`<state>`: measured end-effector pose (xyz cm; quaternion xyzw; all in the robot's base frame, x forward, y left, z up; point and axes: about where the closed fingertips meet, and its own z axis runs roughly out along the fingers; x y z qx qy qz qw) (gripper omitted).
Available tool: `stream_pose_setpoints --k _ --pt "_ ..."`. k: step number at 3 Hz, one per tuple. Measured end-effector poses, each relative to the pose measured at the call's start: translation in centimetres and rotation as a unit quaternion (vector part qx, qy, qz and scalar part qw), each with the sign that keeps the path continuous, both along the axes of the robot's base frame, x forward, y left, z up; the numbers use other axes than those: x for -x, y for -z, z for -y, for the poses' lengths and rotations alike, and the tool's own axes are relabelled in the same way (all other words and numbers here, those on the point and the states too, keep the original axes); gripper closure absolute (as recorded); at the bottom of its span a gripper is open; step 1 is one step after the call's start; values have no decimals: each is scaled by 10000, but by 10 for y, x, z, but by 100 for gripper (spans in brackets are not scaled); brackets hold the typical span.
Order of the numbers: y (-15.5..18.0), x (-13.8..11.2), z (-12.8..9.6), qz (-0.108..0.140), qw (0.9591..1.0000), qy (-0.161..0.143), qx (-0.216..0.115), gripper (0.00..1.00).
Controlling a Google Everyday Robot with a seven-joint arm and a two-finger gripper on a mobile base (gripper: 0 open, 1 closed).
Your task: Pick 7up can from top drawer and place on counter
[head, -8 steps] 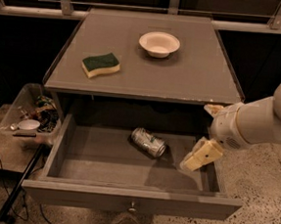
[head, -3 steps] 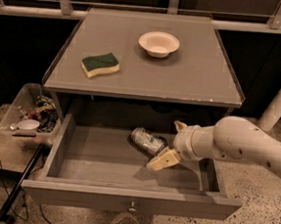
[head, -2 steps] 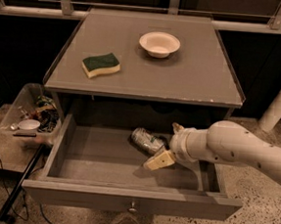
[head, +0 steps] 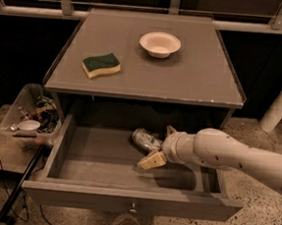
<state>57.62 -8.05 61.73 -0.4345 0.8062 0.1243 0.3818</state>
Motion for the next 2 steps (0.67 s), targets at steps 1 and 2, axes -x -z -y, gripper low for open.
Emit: stream_pose_setpoints --k 1,2 --pt "0 0 0 0 10000 1 -2 0" --pt "0 0 0 0 10000 1 -2 18"
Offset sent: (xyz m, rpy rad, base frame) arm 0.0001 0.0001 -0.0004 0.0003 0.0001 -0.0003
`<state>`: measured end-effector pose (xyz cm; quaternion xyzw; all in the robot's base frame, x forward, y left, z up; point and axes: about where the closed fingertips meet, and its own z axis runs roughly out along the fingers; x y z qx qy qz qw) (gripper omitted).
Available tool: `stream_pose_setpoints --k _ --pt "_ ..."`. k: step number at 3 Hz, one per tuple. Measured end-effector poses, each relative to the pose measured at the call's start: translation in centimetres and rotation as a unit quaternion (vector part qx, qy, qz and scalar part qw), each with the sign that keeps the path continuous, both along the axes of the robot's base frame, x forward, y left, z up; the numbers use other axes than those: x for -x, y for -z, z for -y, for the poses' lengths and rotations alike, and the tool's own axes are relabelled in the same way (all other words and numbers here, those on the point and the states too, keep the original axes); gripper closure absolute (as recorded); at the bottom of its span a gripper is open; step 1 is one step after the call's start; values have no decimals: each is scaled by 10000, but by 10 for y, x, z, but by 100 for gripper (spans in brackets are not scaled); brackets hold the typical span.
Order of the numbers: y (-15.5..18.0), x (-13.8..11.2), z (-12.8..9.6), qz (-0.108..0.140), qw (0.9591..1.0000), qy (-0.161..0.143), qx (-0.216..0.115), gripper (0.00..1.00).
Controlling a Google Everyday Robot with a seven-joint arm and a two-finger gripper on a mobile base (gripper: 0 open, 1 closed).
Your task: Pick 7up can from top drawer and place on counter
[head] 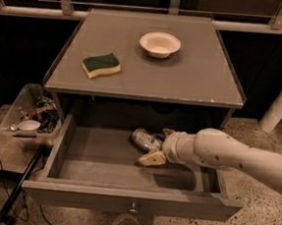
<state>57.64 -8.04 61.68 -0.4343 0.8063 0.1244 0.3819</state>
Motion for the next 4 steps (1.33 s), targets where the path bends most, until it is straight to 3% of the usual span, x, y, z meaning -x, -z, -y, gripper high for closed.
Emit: stream_pose_setpoints --k 3,4 --pt "0 0 0 0 10000 -1 0 88" --pt "0 0 0 0 10000 -1 0 100"
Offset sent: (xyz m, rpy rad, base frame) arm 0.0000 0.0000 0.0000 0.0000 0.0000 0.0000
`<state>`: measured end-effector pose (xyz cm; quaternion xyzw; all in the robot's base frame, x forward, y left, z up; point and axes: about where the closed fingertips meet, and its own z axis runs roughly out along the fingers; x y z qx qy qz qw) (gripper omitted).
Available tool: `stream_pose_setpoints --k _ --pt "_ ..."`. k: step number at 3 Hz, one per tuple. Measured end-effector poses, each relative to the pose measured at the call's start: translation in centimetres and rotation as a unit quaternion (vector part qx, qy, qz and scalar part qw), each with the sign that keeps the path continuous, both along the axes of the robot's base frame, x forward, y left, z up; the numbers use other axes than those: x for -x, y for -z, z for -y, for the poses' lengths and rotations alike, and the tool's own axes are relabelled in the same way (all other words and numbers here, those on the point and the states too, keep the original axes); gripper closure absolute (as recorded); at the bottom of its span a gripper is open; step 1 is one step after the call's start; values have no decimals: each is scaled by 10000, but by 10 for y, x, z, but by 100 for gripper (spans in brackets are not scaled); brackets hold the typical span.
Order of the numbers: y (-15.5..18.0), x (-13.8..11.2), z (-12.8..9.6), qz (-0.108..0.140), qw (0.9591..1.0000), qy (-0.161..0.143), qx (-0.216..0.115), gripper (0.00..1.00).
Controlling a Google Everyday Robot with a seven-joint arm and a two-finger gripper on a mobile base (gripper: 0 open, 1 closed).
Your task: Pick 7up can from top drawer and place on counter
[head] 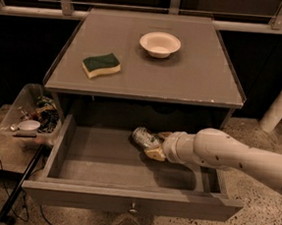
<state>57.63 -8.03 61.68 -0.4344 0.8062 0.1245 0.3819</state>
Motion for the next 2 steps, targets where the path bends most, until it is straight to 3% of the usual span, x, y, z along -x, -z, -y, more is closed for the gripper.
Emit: stream_pose_setpoints --k 1,2 --pt "-2 3 3 32 10000 -3 5 100" --pt "-14 13 23 148 9998 110 15 100"
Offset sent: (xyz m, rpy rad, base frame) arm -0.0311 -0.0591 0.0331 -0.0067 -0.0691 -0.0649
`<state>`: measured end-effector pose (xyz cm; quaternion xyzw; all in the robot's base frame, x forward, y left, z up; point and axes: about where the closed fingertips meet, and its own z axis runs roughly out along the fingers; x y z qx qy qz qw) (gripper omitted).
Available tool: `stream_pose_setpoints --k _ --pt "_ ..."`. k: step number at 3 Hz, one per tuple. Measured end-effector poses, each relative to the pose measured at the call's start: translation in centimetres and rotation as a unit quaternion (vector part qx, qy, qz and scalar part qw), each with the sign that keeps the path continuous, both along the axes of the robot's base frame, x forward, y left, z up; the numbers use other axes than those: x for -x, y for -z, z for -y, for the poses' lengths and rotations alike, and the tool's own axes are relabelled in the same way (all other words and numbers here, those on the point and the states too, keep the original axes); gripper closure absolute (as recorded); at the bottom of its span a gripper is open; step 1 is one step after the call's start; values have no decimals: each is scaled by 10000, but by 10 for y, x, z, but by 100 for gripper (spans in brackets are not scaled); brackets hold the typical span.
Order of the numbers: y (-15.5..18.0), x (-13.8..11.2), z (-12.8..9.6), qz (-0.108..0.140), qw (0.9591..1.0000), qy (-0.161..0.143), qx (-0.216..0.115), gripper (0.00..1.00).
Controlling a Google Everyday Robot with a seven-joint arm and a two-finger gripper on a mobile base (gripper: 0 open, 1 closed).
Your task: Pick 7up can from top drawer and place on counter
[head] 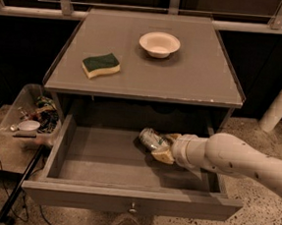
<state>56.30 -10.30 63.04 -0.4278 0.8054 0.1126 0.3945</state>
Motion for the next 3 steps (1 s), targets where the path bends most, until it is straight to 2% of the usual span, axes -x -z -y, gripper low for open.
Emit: stream_pose_setpoints --k 1,3 --pt "-25 14 22 248 9996 112 -113 100" --pt "-101 42 59 898 9958 152 -20 100"
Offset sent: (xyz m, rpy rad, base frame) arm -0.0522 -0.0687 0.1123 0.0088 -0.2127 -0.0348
